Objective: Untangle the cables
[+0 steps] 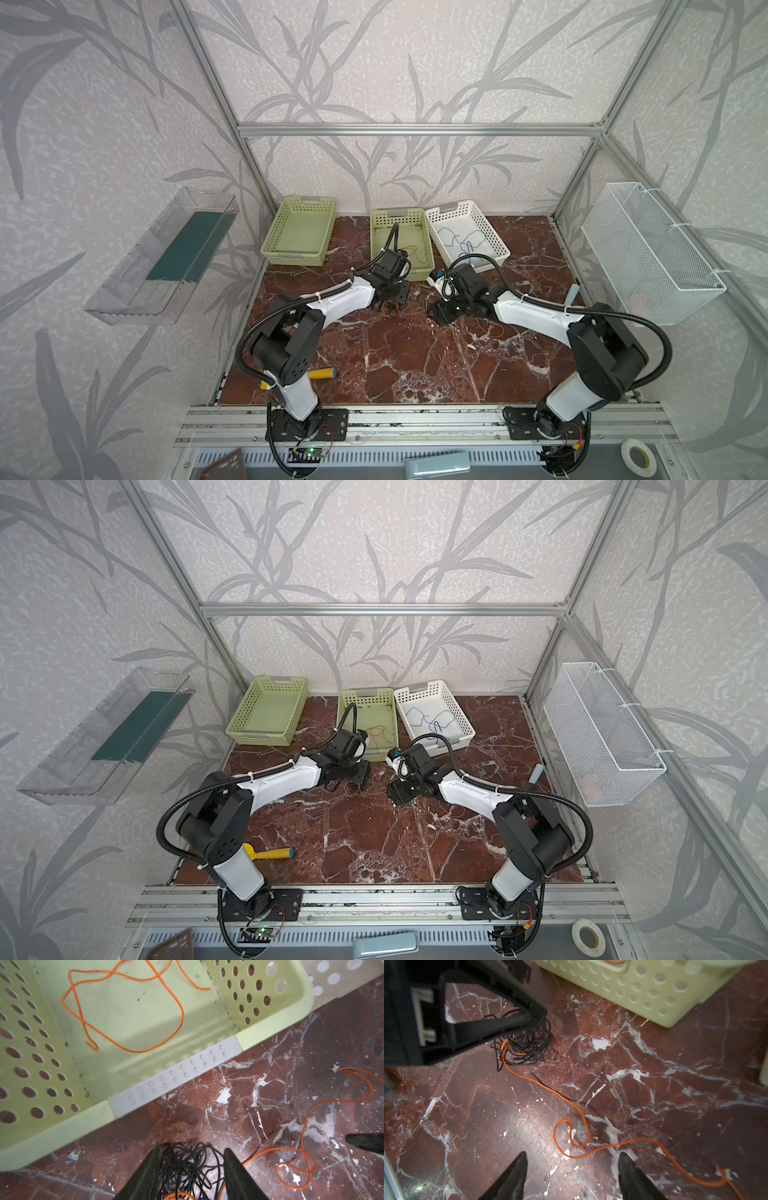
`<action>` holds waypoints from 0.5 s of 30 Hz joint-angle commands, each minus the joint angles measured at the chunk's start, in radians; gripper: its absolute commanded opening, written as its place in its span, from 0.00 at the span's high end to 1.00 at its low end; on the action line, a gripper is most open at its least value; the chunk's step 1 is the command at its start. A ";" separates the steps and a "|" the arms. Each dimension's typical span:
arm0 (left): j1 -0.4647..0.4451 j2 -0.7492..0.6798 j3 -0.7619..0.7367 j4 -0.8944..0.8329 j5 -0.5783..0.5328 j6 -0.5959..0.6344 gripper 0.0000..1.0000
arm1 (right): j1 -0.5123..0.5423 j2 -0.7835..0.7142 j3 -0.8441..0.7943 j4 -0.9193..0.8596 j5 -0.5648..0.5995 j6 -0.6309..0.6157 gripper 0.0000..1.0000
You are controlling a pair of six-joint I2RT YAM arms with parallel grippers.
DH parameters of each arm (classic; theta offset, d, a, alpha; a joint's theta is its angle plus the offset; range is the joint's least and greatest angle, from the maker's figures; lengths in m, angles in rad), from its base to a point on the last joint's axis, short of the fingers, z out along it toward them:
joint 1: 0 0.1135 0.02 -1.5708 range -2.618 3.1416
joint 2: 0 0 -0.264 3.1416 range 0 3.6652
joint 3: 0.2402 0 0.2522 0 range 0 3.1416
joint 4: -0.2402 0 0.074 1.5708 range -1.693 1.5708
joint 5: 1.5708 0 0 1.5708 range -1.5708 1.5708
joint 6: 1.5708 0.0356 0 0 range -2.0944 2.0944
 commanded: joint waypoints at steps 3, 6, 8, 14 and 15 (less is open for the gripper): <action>0.002 0.067 0.068 -0.097 -0.032 -0.055 0.49 | 0.000 0.087 0.047 -0.007 -0.007 0.081 0.35; 0.003 0.078 0.065 -0.102 -0.041 -0.055 0.54 | 0.003 0.125 0.067 -0.017 -0.024 0.096 0.39; 0.003 0.082 0.063 -0.105 -0.048 -0.056 0.57 | 0.007 0.143 0.072 -0.015 -0.036 0.104 0.41; 0.002 0.102 0.059 -0.089 -0.046 -0.071 0.69 | 0.007 0.175 0.081 0.041 -0.067 0.135 0.48; 0.003 0.104 0.060 -0.089 -0.048 -0.075 0.72 | 0.008 0.181 0.089 0.045 -0.072 0.140 0.48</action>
